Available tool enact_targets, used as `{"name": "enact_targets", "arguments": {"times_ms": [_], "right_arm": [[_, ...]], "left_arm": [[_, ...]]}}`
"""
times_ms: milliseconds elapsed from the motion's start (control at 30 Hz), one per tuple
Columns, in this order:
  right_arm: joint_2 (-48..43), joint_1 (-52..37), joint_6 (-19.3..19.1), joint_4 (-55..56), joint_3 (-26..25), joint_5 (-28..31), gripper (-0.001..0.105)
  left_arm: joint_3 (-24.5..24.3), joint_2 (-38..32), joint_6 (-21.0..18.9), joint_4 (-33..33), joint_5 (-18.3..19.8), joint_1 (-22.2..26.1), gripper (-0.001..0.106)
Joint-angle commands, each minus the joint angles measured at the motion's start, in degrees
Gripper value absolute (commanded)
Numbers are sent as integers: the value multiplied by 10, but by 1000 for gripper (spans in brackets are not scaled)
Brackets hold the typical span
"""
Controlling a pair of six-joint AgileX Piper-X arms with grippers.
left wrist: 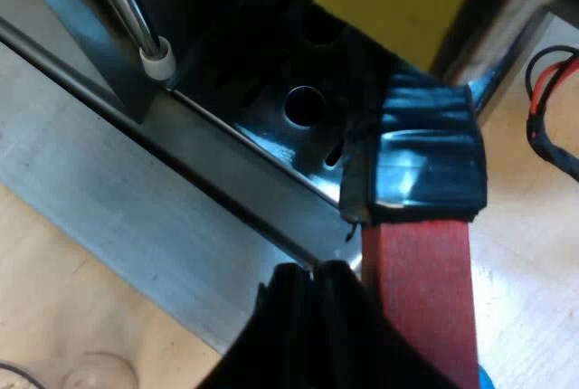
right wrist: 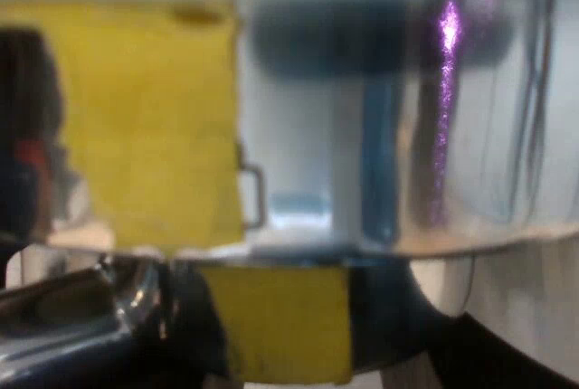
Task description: Put the handle in the coffee machine
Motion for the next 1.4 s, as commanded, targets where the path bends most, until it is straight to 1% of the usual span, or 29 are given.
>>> {"name": "enact_targets", "arguments": {"times_ms": [33, 233, 300, 400, 500, 600, 633, 667, 800, 1000, 1100, 1200, 1267, 1300, 1400], "right_arm": [[-108, 1, -15, -41, -12, -22, 37], [-132, 1, -14, -41, -12, -22, 37], [-140, 1, -14, -41, -12, -22, 37], [-146, 1, -13, -41, -12, -22, 37], [-153, 1, -13, -40, -12, -22, 37], [-157, 1, 3, -40, -12, -22, 37], [-159, 1, 3, -40, -12, -22, 37], [-160, 1, 3, -40, -12, -22, 37], [-169, 1, 3, -40, -12, -25, 37], [-183, 1, 3, -40, -12, -25, 37], [-201, 2, 3, -37, -12, -33, 37], [-203, 2, 3, -35, -12, -36, 37], [-203, 2, 3, -35, -12, -36, 37], [-203, 2, 3, -35, -12, -36, 37], [-203, 2, 3, -30, -12, -36, 37]], "left_arm": [[4, -3, -1, 69, 42, -7, 1], [2, -19, 3, 62, 40, -7, 1], [-4, -28, 12, 62, 36, -7, 1], [-14, -34, 13, 57, 35, -7, 1], [-33, -36, 12, 51, 29, -7, 1], [-46, -36, 12, 43, 15, -7, 1], [-53, -36, 12, 41, 0, -7, 1], [-57, -36, 12, 42, -4, -7, 1], [-69, -36, 12, 39, -6, -1, 1], [-73, -36, 12, 1, -14, 24, 1], [-73, -36, 12, -19, -31, 25, 1], [-73, -34, 12, -34, -31, 23, 1], [-73, -31, 5, -35, -31, 22, 1], [-73, -26, -9, -35, -32, 22, 1], [-70, -5, -30, -31, -38, 22, 1]]}}
